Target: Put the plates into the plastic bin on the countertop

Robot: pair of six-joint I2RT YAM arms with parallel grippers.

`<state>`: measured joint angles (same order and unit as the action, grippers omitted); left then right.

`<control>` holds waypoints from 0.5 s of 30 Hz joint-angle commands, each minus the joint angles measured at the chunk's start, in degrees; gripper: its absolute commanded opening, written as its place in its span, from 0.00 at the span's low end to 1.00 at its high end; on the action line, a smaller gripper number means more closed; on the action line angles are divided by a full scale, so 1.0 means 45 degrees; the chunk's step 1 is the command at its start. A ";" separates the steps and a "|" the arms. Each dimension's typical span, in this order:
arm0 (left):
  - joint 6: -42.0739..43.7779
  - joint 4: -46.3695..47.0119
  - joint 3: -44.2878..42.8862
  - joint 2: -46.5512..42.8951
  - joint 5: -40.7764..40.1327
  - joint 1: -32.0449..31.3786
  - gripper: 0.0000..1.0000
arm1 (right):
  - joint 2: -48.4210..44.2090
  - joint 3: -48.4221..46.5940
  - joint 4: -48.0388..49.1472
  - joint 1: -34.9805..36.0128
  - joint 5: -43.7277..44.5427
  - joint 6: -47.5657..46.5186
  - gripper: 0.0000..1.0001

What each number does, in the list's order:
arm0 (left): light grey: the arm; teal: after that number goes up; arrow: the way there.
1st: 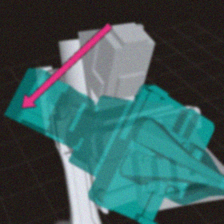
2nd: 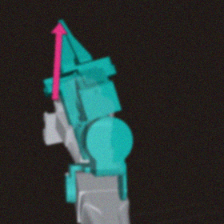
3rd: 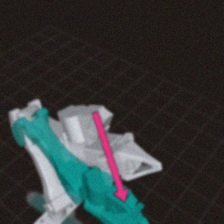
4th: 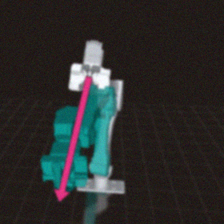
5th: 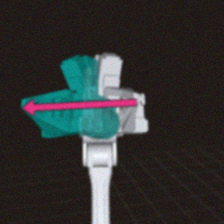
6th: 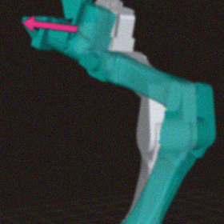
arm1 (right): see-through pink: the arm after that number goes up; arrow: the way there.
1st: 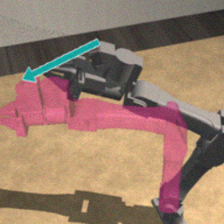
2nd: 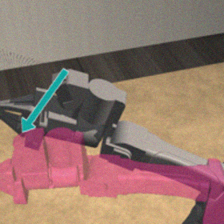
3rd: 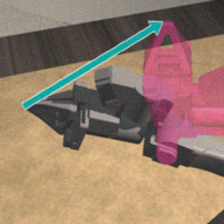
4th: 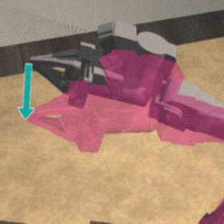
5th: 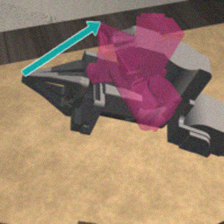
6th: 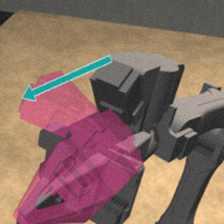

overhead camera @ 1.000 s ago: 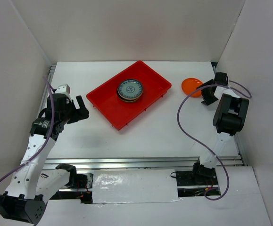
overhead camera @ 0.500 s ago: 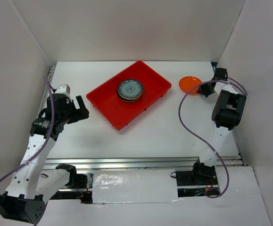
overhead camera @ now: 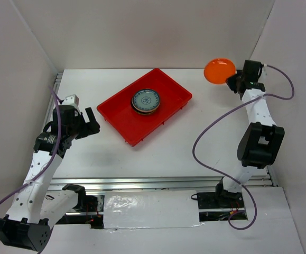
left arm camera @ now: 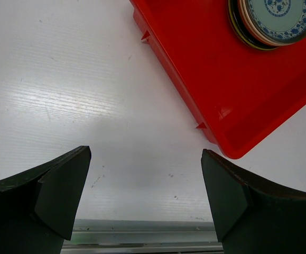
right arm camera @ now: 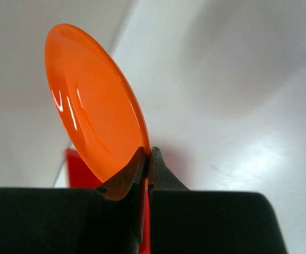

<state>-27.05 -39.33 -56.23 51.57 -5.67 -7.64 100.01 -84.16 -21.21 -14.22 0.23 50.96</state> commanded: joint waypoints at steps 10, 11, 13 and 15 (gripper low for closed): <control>-0.0181 0.0225 0.0034 -0.0347 -0.0985 0.0076 0.99 | 0.3710 -0.4556 0.0070 0.5148 -0.4644 -0.2278 0.00; -0.0219 0.0225 0.0034 -0.0386 -0.1024 0.0057 0.99 | 0.4333 -0.4811 -0.0031 0.5693 -0.4718 -0.2301 0.00; -0.0239 0.0225 0.0053 -0.0386 -0.1083 0.0057 0.99 | 0.4806 -0.5105 -0.0013 0.6068 -0.4972 -0.2223 0.00; -0.0239 0.0205 0.0053 -0.0367 -0.1025 0.0057 0.99 | 0.5157 -0.5087 0.0240 0.6419 -0.4837 -0.2086 0.00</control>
<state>-27.38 -39.42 -56.23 50.68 -9.04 -7.64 123.28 -103.72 -19.29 13.47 -19.75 43.00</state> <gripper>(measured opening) 0.993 0.023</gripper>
